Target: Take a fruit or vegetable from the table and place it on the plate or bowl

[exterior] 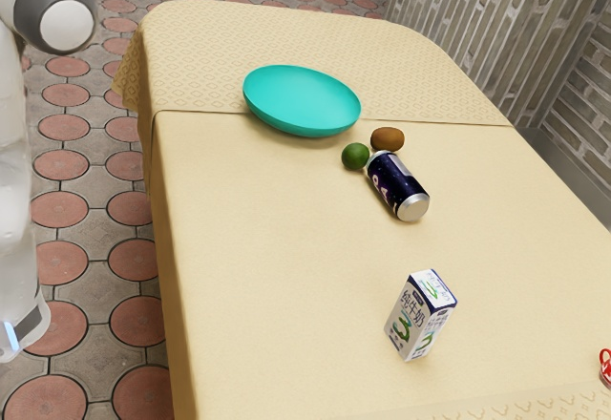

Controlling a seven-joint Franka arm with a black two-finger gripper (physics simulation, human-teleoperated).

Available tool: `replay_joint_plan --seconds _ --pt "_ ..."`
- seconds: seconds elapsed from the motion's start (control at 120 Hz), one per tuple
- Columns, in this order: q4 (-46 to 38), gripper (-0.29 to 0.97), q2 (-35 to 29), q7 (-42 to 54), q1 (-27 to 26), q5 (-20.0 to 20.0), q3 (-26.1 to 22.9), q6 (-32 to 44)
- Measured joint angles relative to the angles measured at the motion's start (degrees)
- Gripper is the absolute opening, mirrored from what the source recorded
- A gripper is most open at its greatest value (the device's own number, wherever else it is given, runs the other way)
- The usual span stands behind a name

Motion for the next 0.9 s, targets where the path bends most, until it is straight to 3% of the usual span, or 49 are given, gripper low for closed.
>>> replay_joint_plan --seconds 0.133,0.258,0.467,0.5,0.558,0.617,0.733,0.9 --pt "2.3 0.66 -2.2 4.0 -3.3 1.7 -5.9 -2.1" --pt "2.8 0.66 1.2 6.8 -4.8 4.3 -9.7 -2.0" --pt "-0.5 0.66 2.0 9.2 -11.0 6.4 -10.5 -3.3" --pt "-3.6 0.66 1.1 9.5 -11.4 6.6 -10.4 -3.3" --pt "-16.3 0.66 -5.1 10.0 -12.7 6.8 -10.3 -0.3" --pt "-24.9 0.66 -9.6 10.7 -10.0 8.2 -10.2 3.0" --pt "-31.9 0.66 -14.5 12.6 -12.2 12.6 -10.1 7.6" --pt "-40.2 0.66 -18.5 13.6 -17.0 14.7 -9.6 10.8"
